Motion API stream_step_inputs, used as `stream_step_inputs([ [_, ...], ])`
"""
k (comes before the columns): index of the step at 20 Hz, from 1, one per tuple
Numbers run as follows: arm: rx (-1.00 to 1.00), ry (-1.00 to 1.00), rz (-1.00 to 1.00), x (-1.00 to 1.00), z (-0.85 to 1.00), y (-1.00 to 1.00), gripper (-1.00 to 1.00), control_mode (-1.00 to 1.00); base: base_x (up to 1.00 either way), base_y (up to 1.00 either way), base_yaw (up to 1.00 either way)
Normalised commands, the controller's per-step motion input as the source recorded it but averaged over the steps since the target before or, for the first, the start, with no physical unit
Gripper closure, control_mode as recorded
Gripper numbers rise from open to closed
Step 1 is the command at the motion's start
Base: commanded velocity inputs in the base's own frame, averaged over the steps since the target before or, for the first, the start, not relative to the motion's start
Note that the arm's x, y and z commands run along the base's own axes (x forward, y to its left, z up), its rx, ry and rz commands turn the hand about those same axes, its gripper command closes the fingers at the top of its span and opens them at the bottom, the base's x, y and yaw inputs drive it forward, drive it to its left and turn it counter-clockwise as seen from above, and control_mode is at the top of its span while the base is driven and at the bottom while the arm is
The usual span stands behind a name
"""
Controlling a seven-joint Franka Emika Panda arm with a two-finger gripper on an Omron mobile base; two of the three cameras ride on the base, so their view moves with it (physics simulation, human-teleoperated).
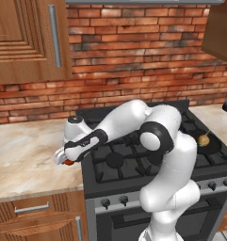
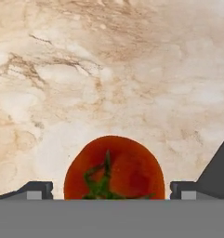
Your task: Place the pan on the front right burner on the stove. Then place the tomato and the onion in the pan and turn on the front right burner.
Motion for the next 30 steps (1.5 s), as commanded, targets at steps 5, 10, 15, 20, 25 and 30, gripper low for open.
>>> stream_step_inputs([
  [5,0.00,0.05,0.00,0.23,-0.26,0.24,1.00,-1.00,0.00,0.00,0.00],
  [10,0.00,0.03,0.00,0.09,-0.13,0.15,1.00,-1.00,0.00,0.00,0.00],
  [15,-0.01,0.00,0.00,-0.03,0.02,-0.01,1.00,-1.00,0.00,0.00,0.00],
  [20,0.00,0.00,0.00,-0.04,0.28,-0.20,1.00,-1.00,0.00,0.00,0.00],
  [25,0.00,0.00,-0.01,-0.03,0.38,-0.47,1.00,-1.00,0.00,0.00,0.00],
  [30,0.00,-0.01,-0.01,-0.10,0.36,-0.59,1.00,-1.00,0.00,0.00,0.00],
])
